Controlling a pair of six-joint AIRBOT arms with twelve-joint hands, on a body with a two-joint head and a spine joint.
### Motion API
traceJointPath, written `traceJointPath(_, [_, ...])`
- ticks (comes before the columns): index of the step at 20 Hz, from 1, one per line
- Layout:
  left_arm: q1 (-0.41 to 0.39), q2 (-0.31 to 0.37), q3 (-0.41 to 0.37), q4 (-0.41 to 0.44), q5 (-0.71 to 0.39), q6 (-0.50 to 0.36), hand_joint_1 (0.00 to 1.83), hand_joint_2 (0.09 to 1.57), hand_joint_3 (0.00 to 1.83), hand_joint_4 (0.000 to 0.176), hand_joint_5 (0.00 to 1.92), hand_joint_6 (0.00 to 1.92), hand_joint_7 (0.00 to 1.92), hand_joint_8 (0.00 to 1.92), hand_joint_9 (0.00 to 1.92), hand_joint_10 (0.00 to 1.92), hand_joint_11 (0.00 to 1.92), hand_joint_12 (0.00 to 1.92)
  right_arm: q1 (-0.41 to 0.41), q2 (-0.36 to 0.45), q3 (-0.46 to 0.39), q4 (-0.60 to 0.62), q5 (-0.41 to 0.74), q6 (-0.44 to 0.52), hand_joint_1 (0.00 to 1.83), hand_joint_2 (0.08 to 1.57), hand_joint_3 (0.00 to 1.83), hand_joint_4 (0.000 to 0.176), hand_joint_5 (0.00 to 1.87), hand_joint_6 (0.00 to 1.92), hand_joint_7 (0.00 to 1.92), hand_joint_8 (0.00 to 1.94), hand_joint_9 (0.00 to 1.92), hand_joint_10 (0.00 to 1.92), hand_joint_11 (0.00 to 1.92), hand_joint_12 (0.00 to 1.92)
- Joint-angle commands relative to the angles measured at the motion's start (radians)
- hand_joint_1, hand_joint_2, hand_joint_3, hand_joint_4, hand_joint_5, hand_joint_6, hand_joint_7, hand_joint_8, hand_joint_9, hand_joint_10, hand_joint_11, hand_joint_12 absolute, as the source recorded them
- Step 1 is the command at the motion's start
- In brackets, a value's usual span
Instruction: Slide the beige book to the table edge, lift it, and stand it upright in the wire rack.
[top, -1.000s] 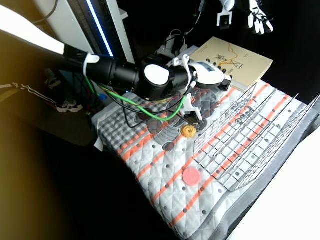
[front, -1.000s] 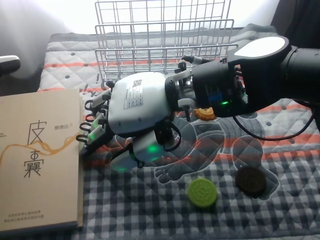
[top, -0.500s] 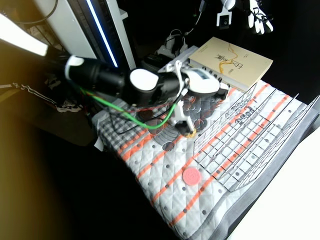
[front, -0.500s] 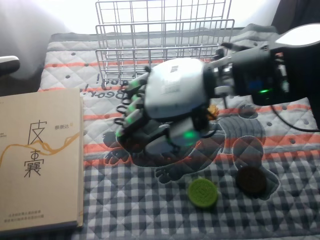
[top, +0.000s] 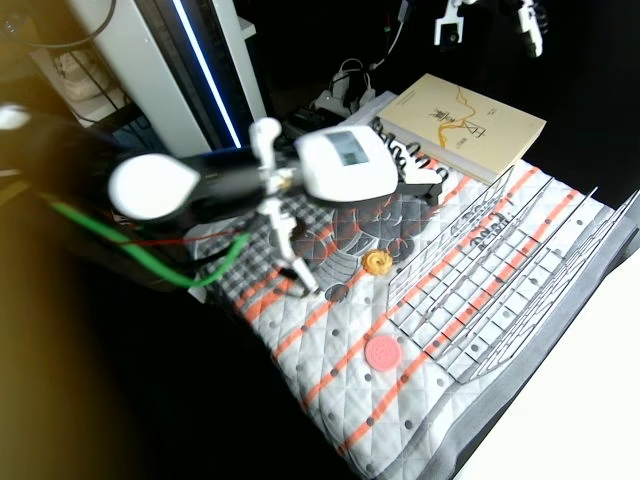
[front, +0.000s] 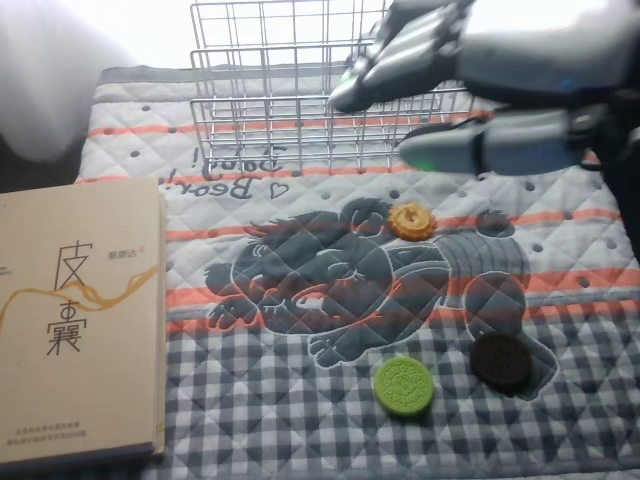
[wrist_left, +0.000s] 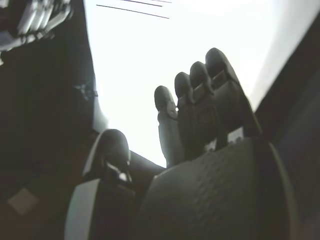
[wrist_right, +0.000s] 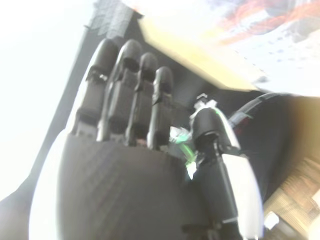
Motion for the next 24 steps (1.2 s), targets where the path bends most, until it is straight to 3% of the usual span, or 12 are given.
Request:
traceJointPath(1, [0.006,-0.011,0.015,-0.034,-0.107,-0.048,0.32,1.22,0.00,0.045,0.53,0.00,0.48,0.00,0.38,0.00,0.29,0.05,0.003,0.015,-0.020,0.109,0.138,-0.047,0.12,1.42,0.00,0.000,0.52,0.00,0.57,0.00,0.53,0.00,0.22,0.65])
traceJointPath(6, [0.056,-0.040,0.068,-0.081,-0.060,-0.175,0.35,1.09,0.00,0.030,0.49,0.00,0.43,0.00,0.30,0.00,0.22,0.01,-0.083,0.133,-0.101,0.390,0.313,-0.239,0.15,1.44,0.01,0.000,0.53,0.01,0.60,0.00,0.60,0.00,0.36,0.52])
traceJointPath(8, [0.063,-0.050,0.087,-0.091,-0.010,-0.190,0.45,0.99,0.00,0.049,0.46,0.00,0.40,0.00,0.31,0.01,0.28,0.04,-0.126,0.169,-0.127,0.455,0.363,-0.283,0.17,1.40,0.00,0.000,0.56,0.01,0.65,0.02,0.65,0.02,0.35,0.52])
traceJointPath(9, [0.066,-0.062,0.103,-0.096,0.023,-0.209,0.45,0.95,0.00,0.054,0.45,0.00,0.44,0.00,0.39,0.02,0.36,0.07,-0.157,0.193,-0.148,0.508,0.407,-0.333,0.15,1.36,0.01,0.000,0.58,0.00,0.64,0.00,0.60,0.00,0.16,0.70])
traceJointPath(11, [0.068,-0.098,0.145,-0.094,0.077,-0.273,0.49,0.97,0.01,0.079,0.43,0.00,0.45,0.00,0.43,0.02,0.39,0.08,-0.207,0.238,-0.181,0.580,0.481,-0.376,0.21,1.38,0.00,0.000,0.53,0.00,0.60,0.00,0.58,0.00,0.25,0.71])
traceJointPath(12, [0.068,-0.116,0.165,-0.093,0.108,-0.307,0.33,0.94,0.00,0.085,0.35,0.00,0.38,0.00,0.39,0.00,0.37,0.08,-0.226,0.258,-0.195,0.605,0.516,-0.399,0.19,1.39,0.00,0.000,0.49,0.00,0.58,0.00,0.57,0.00,0.29,0.61])
traceJointPath(13, [0.068,-0.130,0.180,-0.094,0.136,-0.320,0.27,0.89,0.00,0.043,0.36,0.00,0.41,0.00,0.42,0.01,0.42,0.11,-0.239,0.275,-0.209,0.625,0.539,-0.419,0.21,1.40,0.00,0.000,0.47,0.00,0.59,0.00,0.60,0.00,0.36,0.54])
traceJointPath(15, [0.068,-0.149,0.196,-0.108,0.181,-0.320,0.26,0.87,0.00,0.031,0.38,0.01,0.44,0.01,0.44,0.01,0.45,0.14,-0.254,0.289,-0.222,0.644,0.563,-0.442,0.18,1.43,0.00,0.000,0.44,0.00,0.56,0.00,0.58,0.00,0.36,0.49])
traceJointPath(16, [0.068,-0.158,0.202,-0.114,0.200,-0.320,0.27,0.86,0.01,0.045,0.37,0.00,0.47,0.00,0.46,0.00,0.37,0.37,-0.261,0.288,-0.223,0.650,0.566,-0.442,0.21,1.42,0.00,0.000,0.45,0.00,0.55,0.00,0.57,0.00,0.38,0.43])
traceJointPath(19, [0.068,-0.184,0.223,-0.127,0.249,-0.321,0.26,0.83,0.00,0.037,0.33,0.01,0.50,0.00,0.52,0.00,0.10,1.16,-0.276,0.279,-0.219,0.663,0.566,-0.442,0.21,1.42,0.00,0.000,0.46,0.00,0.56,0.00,0.57,0.00,0.39,0.41])
traceJointPath(21, [0.068,-0.206,0.240,-0.129,0.283,-0.343,0.22,0.83,0.00,0.047,0.29,0.00,0.42,0.00,0.47,0.00,0.04,1.30,-0.280,0.276,-0.218,0.666,0.566,-0.442,0.25,1.41,0.00,0.000,0.48,0.00,0.58,0.01,0.60,0.01,0.41,0.44])
traceJointPath(24, [0.067,-0.222,0.257,-0.091,0.308,-0.391,0.35,0.83,0.00,0.009,0.26,0.00,0.41,0.00,0.48,0.00,0.04,1.42,-0.284,0.277,-0.218,0.671,0.566,-0.442,0.24,1.42,0.00,0.000,0.49,0.00,0.59,0.00,0.60,0.00,0.38,0.50])
